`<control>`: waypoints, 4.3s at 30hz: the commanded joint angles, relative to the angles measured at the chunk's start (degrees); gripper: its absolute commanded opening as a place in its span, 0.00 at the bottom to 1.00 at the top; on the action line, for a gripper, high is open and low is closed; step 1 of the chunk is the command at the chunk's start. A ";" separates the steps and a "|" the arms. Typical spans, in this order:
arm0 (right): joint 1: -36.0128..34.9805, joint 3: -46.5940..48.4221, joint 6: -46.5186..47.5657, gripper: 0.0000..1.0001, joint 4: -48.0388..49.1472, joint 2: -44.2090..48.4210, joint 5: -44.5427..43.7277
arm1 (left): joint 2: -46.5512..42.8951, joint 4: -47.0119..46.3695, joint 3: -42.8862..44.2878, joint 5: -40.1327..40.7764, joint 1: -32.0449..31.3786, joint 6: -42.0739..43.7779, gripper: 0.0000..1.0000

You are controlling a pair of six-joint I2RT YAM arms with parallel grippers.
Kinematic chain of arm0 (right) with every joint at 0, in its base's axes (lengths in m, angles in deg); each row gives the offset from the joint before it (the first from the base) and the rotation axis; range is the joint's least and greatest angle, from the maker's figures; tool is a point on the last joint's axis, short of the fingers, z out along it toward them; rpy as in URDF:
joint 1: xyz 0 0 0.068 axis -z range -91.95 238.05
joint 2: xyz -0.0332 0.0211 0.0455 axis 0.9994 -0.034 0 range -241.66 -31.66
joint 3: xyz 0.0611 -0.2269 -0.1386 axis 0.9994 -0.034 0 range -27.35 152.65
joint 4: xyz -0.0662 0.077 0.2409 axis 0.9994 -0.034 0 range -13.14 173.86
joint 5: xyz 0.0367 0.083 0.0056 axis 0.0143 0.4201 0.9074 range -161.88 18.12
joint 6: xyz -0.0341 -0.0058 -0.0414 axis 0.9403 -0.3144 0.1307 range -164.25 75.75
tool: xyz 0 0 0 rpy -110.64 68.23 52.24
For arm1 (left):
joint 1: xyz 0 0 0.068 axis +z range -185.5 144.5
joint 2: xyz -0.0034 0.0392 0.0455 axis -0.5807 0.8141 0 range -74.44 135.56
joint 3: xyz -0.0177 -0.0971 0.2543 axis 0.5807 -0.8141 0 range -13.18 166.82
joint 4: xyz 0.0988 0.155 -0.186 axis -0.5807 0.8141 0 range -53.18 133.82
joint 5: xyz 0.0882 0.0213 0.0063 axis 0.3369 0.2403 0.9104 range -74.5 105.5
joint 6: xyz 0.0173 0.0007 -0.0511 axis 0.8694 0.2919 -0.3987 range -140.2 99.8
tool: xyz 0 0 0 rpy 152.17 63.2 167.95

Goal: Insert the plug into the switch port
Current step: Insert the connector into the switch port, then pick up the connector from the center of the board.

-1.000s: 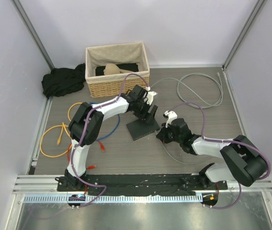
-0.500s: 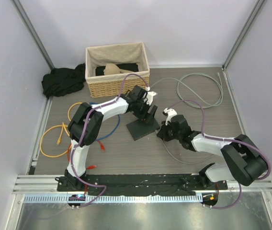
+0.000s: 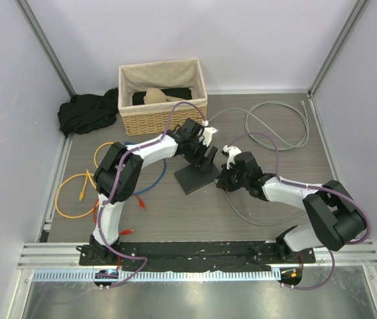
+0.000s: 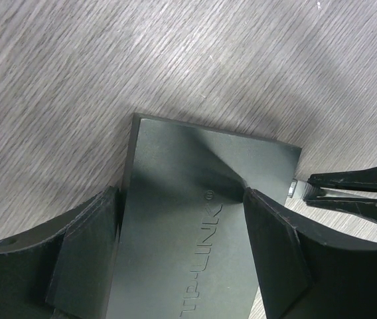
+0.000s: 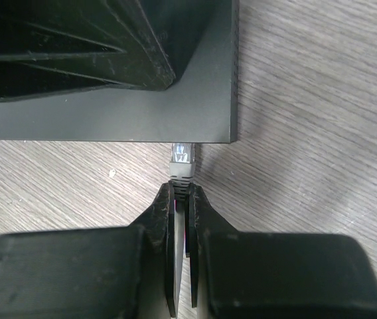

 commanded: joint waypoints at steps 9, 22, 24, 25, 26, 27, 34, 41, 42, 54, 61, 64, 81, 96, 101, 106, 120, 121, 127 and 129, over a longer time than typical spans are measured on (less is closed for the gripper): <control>1.45 9.49 1.20 0.01 21.65 -2.10 1.73 | 0.01 13.45 -2.90 -16.53 -7.05 -2.63 0.75; 3.12 13.62 2.69 0.01 20.86 -2.37 2.26 | 0.45 13.36 -3.16 -19.79 -10.21 -2.72 0.74; 3.30 14.15 2.69 0.01 20.78 -2.37 2.96 | 0.45 13.53 -2.81 -19.97 -10.48 -2.63 0.74; 3.38 14.24 2.78 0.01 20.78 -2.46 3.14 | 0.45 13.53 -2.46 -20.75 -10.74 -2.63 0.74; 3.39 14.06 2.69 0.01 20.78 -2.64 3.49 | 0.45 13.62 -2.20 -20.93 -10.83 -2.63 0.74; 3.39 13.80 3.12 0.01 20.60 -2.81 3.58 | 0.45 13.71 -1.67 -21.28 -10.92 -2.72 0.74; 3.74 10.02 4.35 0.01 20.16 -3.34 1.48 | 0.88 13.53 -0.35 -19.63 -10.66 -2.28 0.75; 5.32 9.23 8.04 0.01 14.99 -3.95 0.95 | 5.27 16.69 7.62 -12.15 -5.38 0.09 0.78; 5.32 9.31 8.22 0.01 14.54 -4.13 0.77 | 5.89 17.39 8.78 -10.75 -5.12 0.79 0.79; 5.49 8.44 9.37 0.17 5.84 0.44 -5.03 | 3.26 15.91 10.99 -1.34 -0.20 -3.32 0.91; 5.58 5.02 7.18 0.40 2.50 6.05 -6.61 | -4.02 10.55 6.25 5.95 2.35 -10.27 0.99; 5.41 4.13 6.04 0.53 0.22 9.48 -6.79 | -7.19 9.49 4.31 8.77 3.41 -12.47 1.00; 4.62 3.25 1.28 0.83 -10.43 22.76 -4.15 | -39.27 10.81 -27.32 39.08 6.22 -37.07 0.95; 4.00 2.64 1.28 0.84 -11.66 23.99 -4.15 | -20.84 10.02 -12.92 51.92 20.19 -45.60 0.72; 4.00 1.76 0.93 0.84 -12.71 26.45 -3.98 | -19.77 5.03 -12.48 47.36 28.09 -48.94 0.69; 4.00 0.70 0.76 0.84 -13.32 28.21 -4.50 | -16.62 2.99 -11.08 43.50 33.45 -50.00 0.65; 3.91 0.70 0.93 0.84 -13.94 27.86 -4.15 | -5.18 6.24 -1.67 37.78 37.16 -50.35 0.44; 3.91 0.70 0.76 0.84 -13.85 27.77 -4.24 | -4.92 6.59 -1.50 37.78 37.25 -50.27 0.43; 3.91 0.53 0.93 0.84 -13.85 27.42 -4.07 | -2.54 8.43 -1.14 36.64 37.69 -50.26 0.39; 3.91 0.61 1.02 0.84 -13.68 27.25 -3.80 | -2.28 8.70 -1.84 36.11 37.77 -50.26 0.34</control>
